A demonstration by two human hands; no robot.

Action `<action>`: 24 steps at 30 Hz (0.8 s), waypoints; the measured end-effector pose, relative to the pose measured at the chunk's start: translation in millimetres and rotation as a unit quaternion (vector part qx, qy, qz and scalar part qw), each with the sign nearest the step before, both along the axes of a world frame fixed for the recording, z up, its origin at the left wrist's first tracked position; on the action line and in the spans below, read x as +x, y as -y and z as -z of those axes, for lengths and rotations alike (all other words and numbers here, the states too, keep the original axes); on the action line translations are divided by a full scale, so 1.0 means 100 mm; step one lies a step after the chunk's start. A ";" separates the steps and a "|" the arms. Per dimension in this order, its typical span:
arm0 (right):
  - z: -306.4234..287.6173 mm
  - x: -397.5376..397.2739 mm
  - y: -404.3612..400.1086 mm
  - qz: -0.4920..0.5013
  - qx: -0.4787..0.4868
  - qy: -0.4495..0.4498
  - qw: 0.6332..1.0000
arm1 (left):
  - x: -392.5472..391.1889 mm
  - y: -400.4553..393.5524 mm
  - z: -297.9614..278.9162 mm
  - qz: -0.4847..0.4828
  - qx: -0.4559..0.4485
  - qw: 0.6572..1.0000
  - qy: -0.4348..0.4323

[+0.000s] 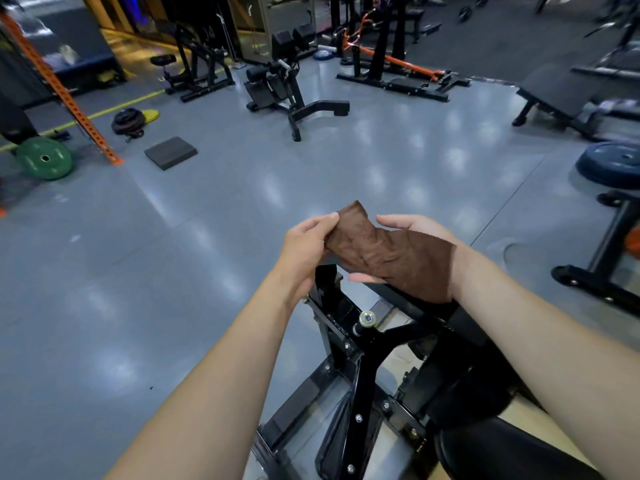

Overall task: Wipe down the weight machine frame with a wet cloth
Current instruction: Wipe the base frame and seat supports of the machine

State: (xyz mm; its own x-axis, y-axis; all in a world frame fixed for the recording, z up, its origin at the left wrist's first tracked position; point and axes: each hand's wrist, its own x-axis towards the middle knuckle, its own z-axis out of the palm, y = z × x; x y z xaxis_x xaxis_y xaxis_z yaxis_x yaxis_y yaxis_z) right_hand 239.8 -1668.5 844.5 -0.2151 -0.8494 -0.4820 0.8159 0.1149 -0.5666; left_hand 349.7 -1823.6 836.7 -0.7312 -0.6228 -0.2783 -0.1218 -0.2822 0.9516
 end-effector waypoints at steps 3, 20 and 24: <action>-0.02 -0.11 -0.10 -0.069 0.067 -0.086 0.992 | -0.03 0.00 0.03 -0.008 0.005 1.000 0.019; 0.53 0.10 0.05 0.027 0.152 -0.789 0.595 | -0.31 -0.26 0.52 -0.044 0.073 0.993 0.079; 0.69 0.17 0.08 -0.116 0.244 -0.846 0.460 | -0.20 -0.18 0.57 -0.119 0.078 0.987 0.069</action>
State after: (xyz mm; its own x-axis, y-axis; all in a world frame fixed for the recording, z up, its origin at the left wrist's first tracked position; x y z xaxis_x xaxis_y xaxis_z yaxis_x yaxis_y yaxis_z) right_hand 256.3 -1676.1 775.7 -0.5637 -0.8236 0.0627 -0.8114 0.5380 -0.2286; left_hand 329.7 -1805.7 780.2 -0.5177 -0.7136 -0.4720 -0.1603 -0.4610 0.8728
